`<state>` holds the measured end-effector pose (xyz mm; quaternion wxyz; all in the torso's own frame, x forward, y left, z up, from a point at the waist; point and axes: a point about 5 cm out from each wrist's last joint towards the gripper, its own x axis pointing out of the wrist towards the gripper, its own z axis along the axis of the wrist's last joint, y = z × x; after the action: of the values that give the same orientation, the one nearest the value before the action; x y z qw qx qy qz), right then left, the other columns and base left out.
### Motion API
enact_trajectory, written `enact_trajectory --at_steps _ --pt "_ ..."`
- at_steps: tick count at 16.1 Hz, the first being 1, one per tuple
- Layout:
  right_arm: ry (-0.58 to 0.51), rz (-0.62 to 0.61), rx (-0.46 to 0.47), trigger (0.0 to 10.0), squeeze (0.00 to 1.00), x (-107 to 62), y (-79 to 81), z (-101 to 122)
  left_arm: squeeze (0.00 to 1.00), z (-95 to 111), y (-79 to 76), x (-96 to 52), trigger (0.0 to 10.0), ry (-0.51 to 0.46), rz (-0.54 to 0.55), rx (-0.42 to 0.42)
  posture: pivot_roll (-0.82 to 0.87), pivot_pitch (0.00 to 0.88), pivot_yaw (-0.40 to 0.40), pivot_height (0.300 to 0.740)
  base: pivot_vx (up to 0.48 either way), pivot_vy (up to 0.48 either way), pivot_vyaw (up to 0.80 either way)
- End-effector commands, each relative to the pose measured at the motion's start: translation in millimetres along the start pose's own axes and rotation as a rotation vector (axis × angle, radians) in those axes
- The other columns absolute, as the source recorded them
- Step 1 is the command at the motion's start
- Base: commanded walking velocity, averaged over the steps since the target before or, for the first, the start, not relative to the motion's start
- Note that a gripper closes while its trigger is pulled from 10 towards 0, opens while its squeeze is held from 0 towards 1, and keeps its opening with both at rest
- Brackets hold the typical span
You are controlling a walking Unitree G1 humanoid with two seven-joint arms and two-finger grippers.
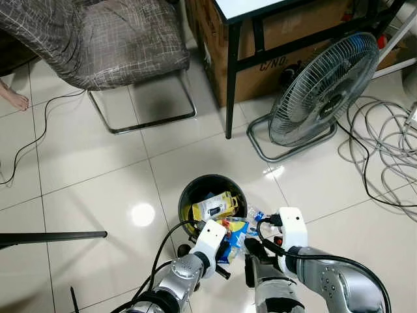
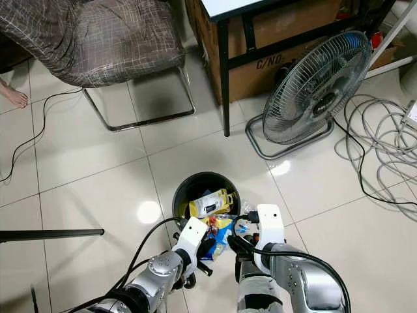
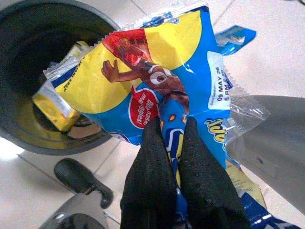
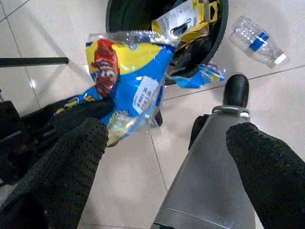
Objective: Picking trash to rubbish bin
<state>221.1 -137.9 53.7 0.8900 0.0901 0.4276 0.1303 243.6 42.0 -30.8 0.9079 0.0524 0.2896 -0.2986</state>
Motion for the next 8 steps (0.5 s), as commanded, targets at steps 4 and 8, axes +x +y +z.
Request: enact_trajectory --at_steps 4,8 --pt "0.014 0.010 0.000 10.0 0.00 -1.5 2.4 -4.0 0.00 -7.5 10.6 -3.4 10.0 0.024 0.111 -0.008 -0.37 0.418 0.095 0.740 0.000 0.000 0.00" --pt "0.013 0.015 -0.005 10.0 0.00 -1.2 3.8 -4.3 0.00 -5.5 18.7 -4.6 10.0 0.016 0.147 -0.027 -0.37 0.418 0.095 0.740 0.000 0.000 0.00"
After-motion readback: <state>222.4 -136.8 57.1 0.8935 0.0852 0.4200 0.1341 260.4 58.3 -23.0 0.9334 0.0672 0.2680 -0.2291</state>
